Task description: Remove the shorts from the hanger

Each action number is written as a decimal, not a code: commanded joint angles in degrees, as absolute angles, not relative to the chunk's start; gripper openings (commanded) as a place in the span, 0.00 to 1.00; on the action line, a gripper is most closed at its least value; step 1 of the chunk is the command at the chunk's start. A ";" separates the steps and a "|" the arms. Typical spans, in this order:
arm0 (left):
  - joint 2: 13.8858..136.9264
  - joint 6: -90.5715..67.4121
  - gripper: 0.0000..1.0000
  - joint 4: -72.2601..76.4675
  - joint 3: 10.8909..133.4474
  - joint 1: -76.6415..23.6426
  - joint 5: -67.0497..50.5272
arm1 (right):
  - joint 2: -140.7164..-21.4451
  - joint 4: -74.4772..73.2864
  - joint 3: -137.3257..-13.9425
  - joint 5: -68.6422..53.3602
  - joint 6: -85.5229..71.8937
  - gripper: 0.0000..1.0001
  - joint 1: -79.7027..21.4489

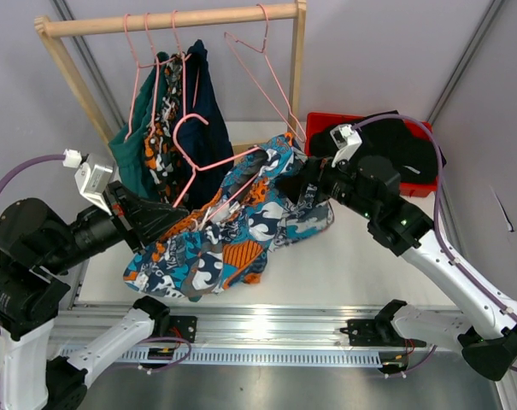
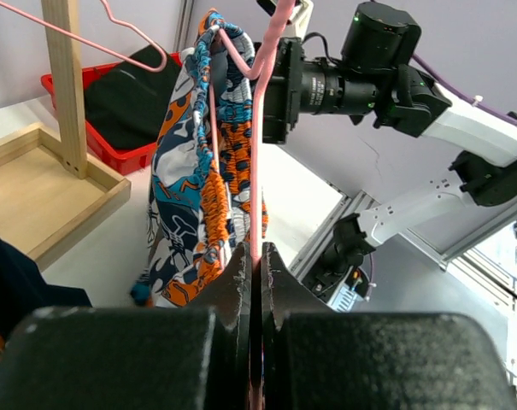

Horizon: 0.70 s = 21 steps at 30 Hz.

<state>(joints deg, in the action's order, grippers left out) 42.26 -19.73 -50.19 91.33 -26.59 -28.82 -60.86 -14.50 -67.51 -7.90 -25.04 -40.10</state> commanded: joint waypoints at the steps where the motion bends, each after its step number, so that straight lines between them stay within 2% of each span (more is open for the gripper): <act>1: 42.19 -21.44 0.00 -46.67 93.78 -27.68 -30.14 | -60.73 -9.41 -69.61 -3.27 -23.29 0.99 -40.52; 2: 42.10 -21.62 0.00 -46.67 93.87 -27.86 -30.32 | -60.73 -8.97 -69.52 -2.56 -23.20 0.99 -40.52; 3: 42.01 -21.71 0.00 -46.58 93.87 -27.95 -30.32 | -60.56 -8.09 -69.00 -2.29 -22.94 0.84 -40.43; 4: 42.10 -21.80 0.00 -46.41 93.78 -28.04 -30.84 | -60.38 -7.13 -68.65 -2.20 -22.59 0.63 -40.43; 5: 42.01 -21.88 0.00 -46.32 93.34 -28.12 -30.94 | -60.47 -5.73 -68.56 -1.50 -22.41 0.30 -40.34; 7: 41.92 -21.88 0.00 -46.49 92.64 -28.30 -31.11 | -60.73 -4.40 -69.08 -0.27 -22.24 0.00 -40.34; 16: 42.36 -19.17 0.00 -50.96 87.46 -32.34 -29.98 | -62.84 -5.09 -79.70 5.10 -20.48 0.00 -36.66; 21: 44.47 -16.09 0.00 -57.29 86.31 -38.40 -23.92 | -64.16 -6.24 -87.00 4.48 -20.92 0.00 -32.26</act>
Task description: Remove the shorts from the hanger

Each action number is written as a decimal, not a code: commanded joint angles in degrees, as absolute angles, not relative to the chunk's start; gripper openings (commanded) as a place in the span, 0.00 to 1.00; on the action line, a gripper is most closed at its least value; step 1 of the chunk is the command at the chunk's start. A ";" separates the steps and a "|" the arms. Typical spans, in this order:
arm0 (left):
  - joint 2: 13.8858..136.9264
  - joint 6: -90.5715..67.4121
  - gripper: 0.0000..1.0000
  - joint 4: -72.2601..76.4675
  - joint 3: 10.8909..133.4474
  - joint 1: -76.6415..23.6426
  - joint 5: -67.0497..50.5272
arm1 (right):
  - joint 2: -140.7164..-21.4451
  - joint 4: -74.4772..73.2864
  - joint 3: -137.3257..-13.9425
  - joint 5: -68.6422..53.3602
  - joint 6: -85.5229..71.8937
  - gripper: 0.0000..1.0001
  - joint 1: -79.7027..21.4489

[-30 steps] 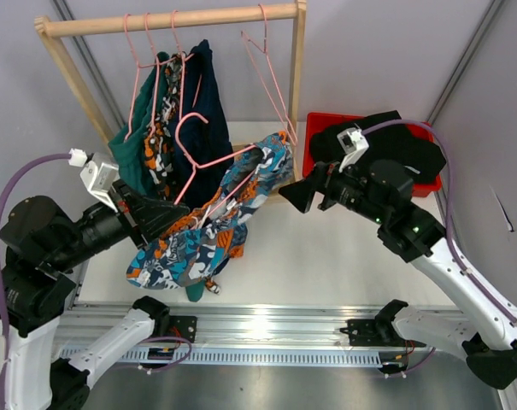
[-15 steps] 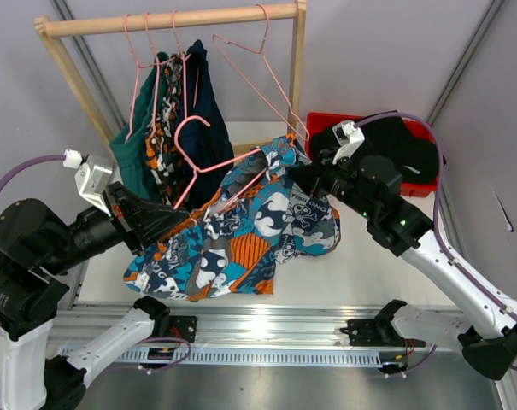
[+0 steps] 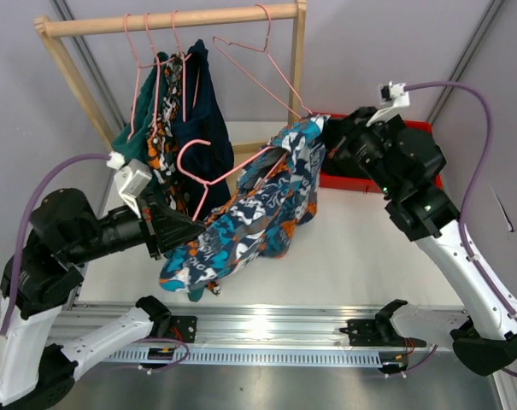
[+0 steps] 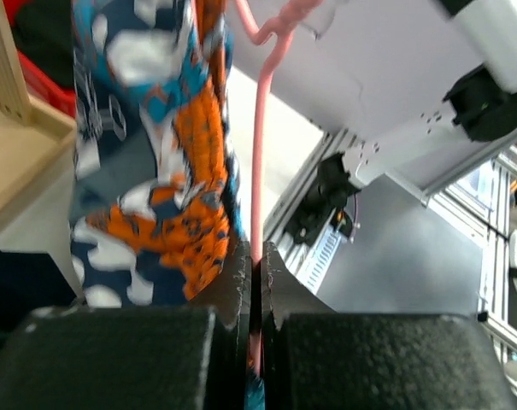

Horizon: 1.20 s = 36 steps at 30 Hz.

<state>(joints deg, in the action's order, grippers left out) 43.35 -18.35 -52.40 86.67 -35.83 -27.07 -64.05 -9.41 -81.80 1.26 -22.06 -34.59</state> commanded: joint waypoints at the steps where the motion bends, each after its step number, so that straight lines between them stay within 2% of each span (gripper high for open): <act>1: 44.39 -15.82 0.00 -57.39 86.22 -39.80 -23.82 | -64.42 -6.76 -87.79 4.13 -21.00 0.00 -31.82; 10: 45.79 -15.12 0.00 -61.61 86.31 -51.23 -23.47 | -68.63 -10.01 -95.26 4.21 -24.34 0.00 -26.02; 27: 45.00 -16.44 0.00 -62.93 89.47 -60.21 -24.17 | -81.11 -27.49 -113.28 5.54 -29.26 0.00 -15.74; 32: 46.05 -16.00 0.00 -64.24 93.77 -60.38 -20.32 | -80.25 -27.78 -111.28 3.96 -30.49 0.00 -15.64; 36: 48.86 -15.38 0.00 -65.04 101.75 -60.38 -11.01 | -73.58 -22.09 -99.02 0.98 -31.29 0.00 -17.22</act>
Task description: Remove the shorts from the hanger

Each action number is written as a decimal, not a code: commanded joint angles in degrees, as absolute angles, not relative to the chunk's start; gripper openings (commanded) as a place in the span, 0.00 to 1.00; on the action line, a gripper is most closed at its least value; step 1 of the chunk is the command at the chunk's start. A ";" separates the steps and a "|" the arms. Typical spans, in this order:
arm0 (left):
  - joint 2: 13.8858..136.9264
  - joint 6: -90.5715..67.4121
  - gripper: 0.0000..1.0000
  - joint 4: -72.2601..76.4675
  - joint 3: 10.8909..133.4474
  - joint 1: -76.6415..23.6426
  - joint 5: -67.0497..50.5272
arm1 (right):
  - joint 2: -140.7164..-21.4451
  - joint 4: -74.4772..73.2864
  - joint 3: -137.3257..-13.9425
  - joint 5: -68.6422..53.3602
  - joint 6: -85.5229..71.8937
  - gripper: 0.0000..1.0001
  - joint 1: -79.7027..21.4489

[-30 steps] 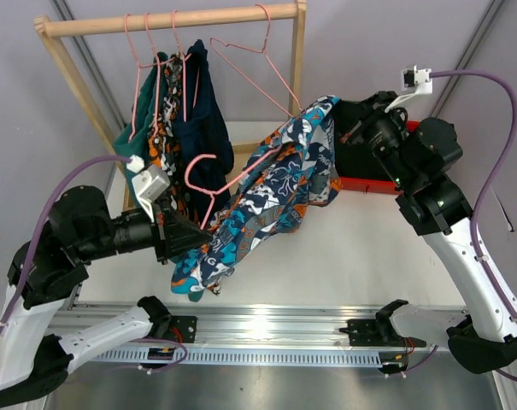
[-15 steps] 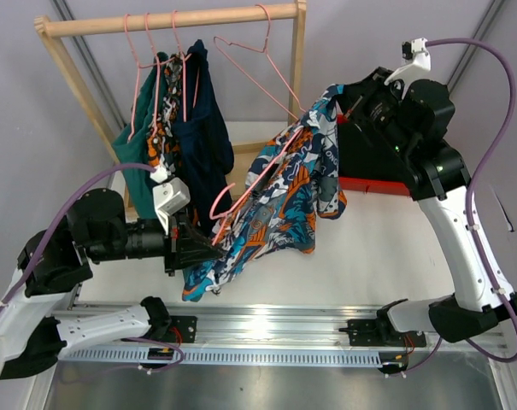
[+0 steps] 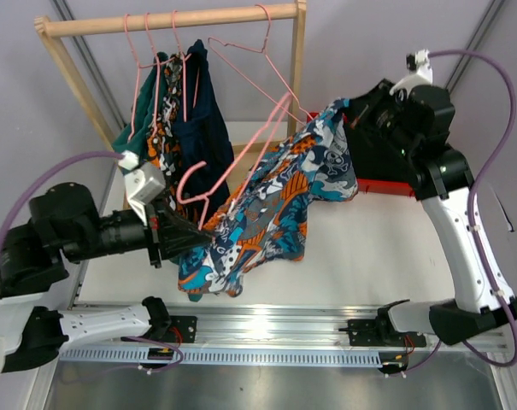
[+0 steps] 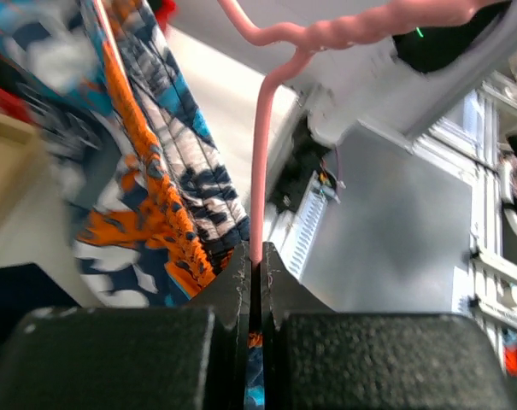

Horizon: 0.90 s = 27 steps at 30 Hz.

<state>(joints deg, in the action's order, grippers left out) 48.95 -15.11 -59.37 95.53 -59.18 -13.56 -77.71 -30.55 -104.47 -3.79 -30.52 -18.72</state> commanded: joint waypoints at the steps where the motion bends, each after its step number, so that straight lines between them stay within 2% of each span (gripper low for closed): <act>1: 50.43 -15.21 0.00 -64.69 102.82 -60.47 -6.46 | -69.91 -20.84 -96.53 0.62 -31.20 0.00 -19.05; 4: 54.12 -14.50 0.00 -62.32 108.71 -60.38 5.48 | -64.09 -14.87 -86.27 -4.47 -29.97 0.00 -25.10; 9: 58.88 -12.40 0.00 -53.01 110.65 -60.38 13.53 | -55.20 -10.02 -76.65 -5.10 -28.57 0.00 -41.01; 11: 61.16 -12.13 0.00 -50.47 110.66 -60.38 16.85 | -54.58 -10.89 -76.37 -2.39 -25.15 0.00 -50.30; 15: 62.93 -10.99 0.00 -49.74 110.65 -59.77 20.12 | -56.68 -18.26 -82.16 13.60 -20.66 0.00 -57.83; 19: 60.83 -12.39 0.00 -51.50 107.60 -59.15 18.29 | -60.90 -23.46 -93.58 26.70 -16.10 0.00 -54.24; 20: 59.95 -12.91 0.00 -51.59 106.53 -59.24 17.93 | -61.95 -24.16 -98.74 27.15 -14.69 0.00 -48.66; 22: 57.05 -14.32 0.00 -51.85 102.24 -59.15 17.14 | -66.41 -25.66 -104.82 24.02 -15.11 0.00 -40.21; 23: 56.08 -14.59 0.00 -51.86 99.87 -59.15 16.88 | -68.36 -26.53 -108.25 17.64 -15.55 0.00 -35.38; 24: 55.20 -14.68 0.00 -51.94 98.97 -59.06 16.61 | -70.55 -28.46 -115.59 15.06 -16.77 0.00 -26.72; 27: 53.44 -13.72 0.00 -52.91 95.72 -57.75 16.44 | -80.31 -30.85 -127.75 9.76 -16.44 0.00 -18.04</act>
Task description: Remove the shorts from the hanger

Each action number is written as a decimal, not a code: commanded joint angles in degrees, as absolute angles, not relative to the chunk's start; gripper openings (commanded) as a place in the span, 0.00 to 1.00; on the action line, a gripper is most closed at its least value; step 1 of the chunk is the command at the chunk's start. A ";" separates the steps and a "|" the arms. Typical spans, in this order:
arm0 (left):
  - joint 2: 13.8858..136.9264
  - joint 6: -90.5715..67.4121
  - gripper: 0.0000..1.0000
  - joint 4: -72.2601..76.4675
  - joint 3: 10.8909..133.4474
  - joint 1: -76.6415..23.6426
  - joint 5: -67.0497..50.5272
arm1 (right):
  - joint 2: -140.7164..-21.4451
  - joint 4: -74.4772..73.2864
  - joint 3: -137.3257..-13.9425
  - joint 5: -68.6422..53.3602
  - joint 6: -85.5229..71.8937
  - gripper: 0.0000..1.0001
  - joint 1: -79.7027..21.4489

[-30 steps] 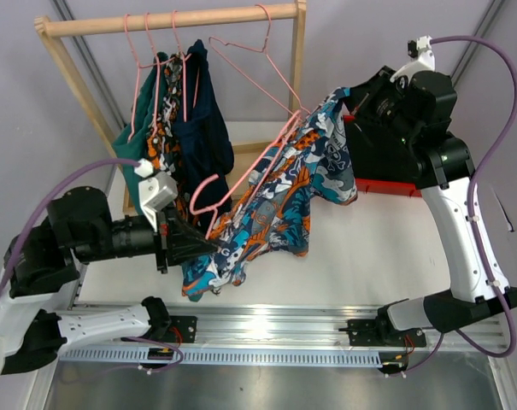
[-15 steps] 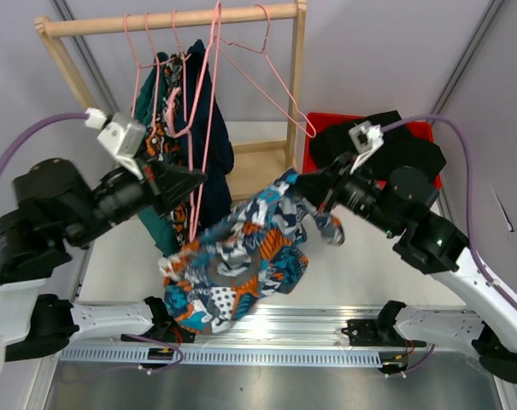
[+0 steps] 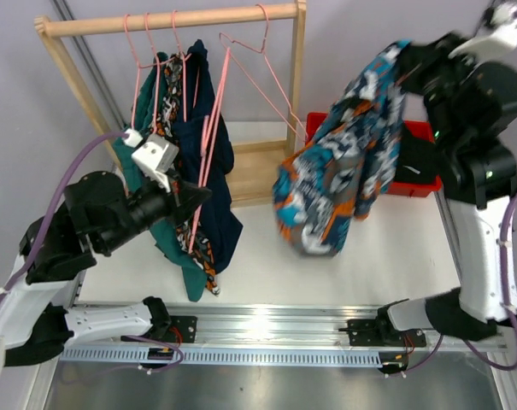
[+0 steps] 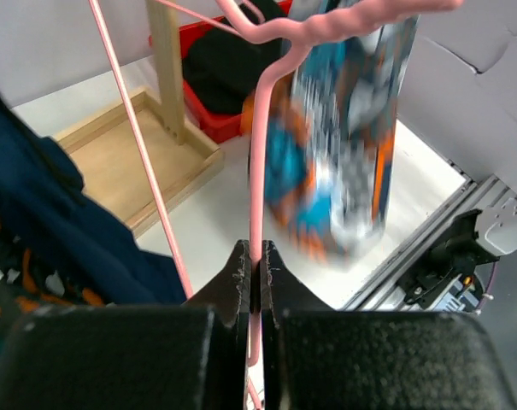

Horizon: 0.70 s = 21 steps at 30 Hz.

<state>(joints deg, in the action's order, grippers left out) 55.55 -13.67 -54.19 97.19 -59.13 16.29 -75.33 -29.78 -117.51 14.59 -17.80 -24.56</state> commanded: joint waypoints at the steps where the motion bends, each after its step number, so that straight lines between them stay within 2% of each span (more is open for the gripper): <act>1: 53.44 -13.36 0.00 -53.17 95.36 -57.05 16.17 | -82.68 -30.59 -134.06 8.71 -16.35 0.00 -13.15; 4: 54.14 -12.39 0.00 -52.91 94.13 -52.14 12.23 | -90.86 -26.82 -138.86 1.95 -20.81 0.00 -3.47; 6: 55.02 -11.87 0.00 -52.21 93.35 -46.36 7.40 | -94.65 -21.90 -136.68 -1.30 -22.93 0.00 -0.71; 10: 57.74 -10.99 0.00 -48.09 91.49 -35.44 -2.08 | -98.87 -15.65 -124.74 -5.26 -25.40 0.00 1.76; 11: 58.79 -10.99 0.00 -47.38 91.67 -33.85 -3.59 | -99.66 -15.04 -119.50 -8.84 -26.36 0.05 1.76; 12: 61.58 -10.90 0.00 -46.68 92.19 -31.05 -6.56 | -101.41 -15.99 -117.70 -10.62 -26.80 0.25 1.67; 13: 63.26 -10.90 0.00 -45.63 93.33 -29.89 -8.24 | -102.38 -17.56 -116.21 -11.24 -27.15 0.75 1.32; 15: 68.52 -10.64 0.00 -45.52 97.79 -28.65 -10.54 | -101.96 -21.53 -109.54 -8.89 -26.81 0.88 -0.61; 17: 71.79 -10.37 0.00 -45.97 102.28 -28.30 -10.72 | -97.93 -15.43 -100.07 -7.04 -25.49 0.89 -3.59; 18: 73.11 -10.20 0.00 -45.97 103.52 -28.04 -10.81 | -95.21 -12.25 -89.58 -5.73 -25.23 0.91 -5.26; 21: 79.95 -10.54 0.00 -46.05 110.46 -26.37 -12.39 | -81.88 -3.27 -73.02 -7.02 -28.89 0.93 -6.24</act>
